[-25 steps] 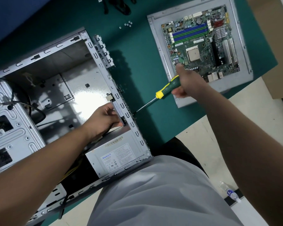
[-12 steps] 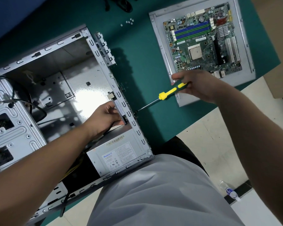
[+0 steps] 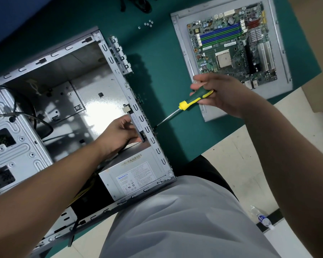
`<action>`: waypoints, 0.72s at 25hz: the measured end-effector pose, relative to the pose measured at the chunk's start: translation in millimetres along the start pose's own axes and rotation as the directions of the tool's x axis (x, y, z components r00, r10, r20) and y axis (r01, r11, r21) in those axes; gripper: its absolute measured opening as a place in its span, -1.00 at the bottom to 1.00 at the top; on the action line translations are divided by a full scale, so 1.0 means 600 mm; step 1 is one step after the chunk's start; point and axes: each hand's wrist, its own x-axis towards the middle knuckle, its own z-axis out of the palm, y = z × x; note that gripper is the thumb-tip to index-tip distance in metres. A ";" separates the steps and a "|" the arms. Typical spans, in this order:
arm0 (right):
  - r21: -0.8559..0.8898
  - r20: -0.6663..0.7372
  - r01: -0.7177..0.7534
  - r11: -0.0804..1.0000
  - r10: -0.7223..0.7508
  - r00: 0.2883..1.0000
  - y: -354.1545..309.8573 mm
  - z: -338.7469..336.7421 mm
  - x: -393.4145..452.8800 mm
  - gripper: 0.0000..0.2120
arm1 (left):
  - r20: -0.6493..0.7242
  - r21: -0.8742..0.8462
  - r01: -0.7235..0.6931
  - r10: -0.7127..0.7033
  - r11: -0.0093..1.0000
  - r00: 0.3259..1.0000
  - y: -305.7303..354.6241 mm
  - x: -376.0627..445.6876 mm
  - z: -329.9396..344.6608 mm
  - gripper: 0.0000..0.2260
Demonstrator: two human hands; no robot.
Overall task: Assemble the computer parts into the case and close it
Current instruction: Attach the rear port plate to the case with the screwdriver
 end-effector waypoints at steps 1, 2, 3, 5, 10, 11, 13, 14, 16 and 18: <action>0.066 -0.046 -0.007 0.998 0.010 0.999 0.000 0.004 0.000 -0.86 | -0.003 0.000 0.001 -0.001 1.000 1.000 0.000 0.000 0.000 -0.74; -0.031 -0.114 -0.008 0.999 0.004 0.994 -0.007 0.013 0.002 -0.78 | -0.003 0.001 0.001 -0.001 1.000 1.000 0.000 -0.001 0.000 -0.74; -0.168 -0.169 -0.027 0.985 -0.002 0.986 -0.012 0.023 0.003 -0.62 | -0.001 0.004 0.000 0.000 1.000 1.000 0.001 -0.002 0.000 -0.74; -0.116 -0.186 -0.091 0.989 0.068 0.980 -0.015 0.027 0.008 -0.58 | 0.004 0.007 -0.004 0.004 1.000 1.000 0.003 -0.002 0.000 -0.74; 0.316 -0.010 -0.022 0.948 0.026 1.000 -0.012 0.005 0.000 -0.82 | -0.005 0.013 0.003 -0.003 1.000 1.000 0.001 -0.001 0.000 -0.77; 0.184 -0.075 0.004 0.983 0.010 0.997 -0.008 0.012 0.002 -0.83 | -0.006 0.016 0.005 -0.005 1.000 1.000 0.001 -0.001 -0.001 -0.77; -0.225 -0.191 -0.011 0.974 -0.033 0.981 -0.009 0.028 0.007 -0.57 | -0.004 0.020 0.006 -0.006 1.000 1.000 0.000 0.000 -0.001 -0.77; -0.310 -0.197 -0.025 0.951 -0.038 0.980 -0.011 0.030 0.013 -0.52 | -0.003 0.020 0.006 -0.005 1.000 1.000 0.000 0.000 -0.001 -0.76; -0.249 -0.132 -0.006 0.968 -0.028 0.991 -0.016 0.022 0.022 -0.72 | 0.002 0.011 0.005 -0.005 1.000 1.000 0.000 0.002 -0.002 -0.75; 0.025 -0.010 0.025 0.999 -0.025 1.000 -0.026 0.001 0.016 -0.77 | 0.007 0.006 0.001 -0.001 1.000 1.000 -0.001 0.003 -0.001 -0.74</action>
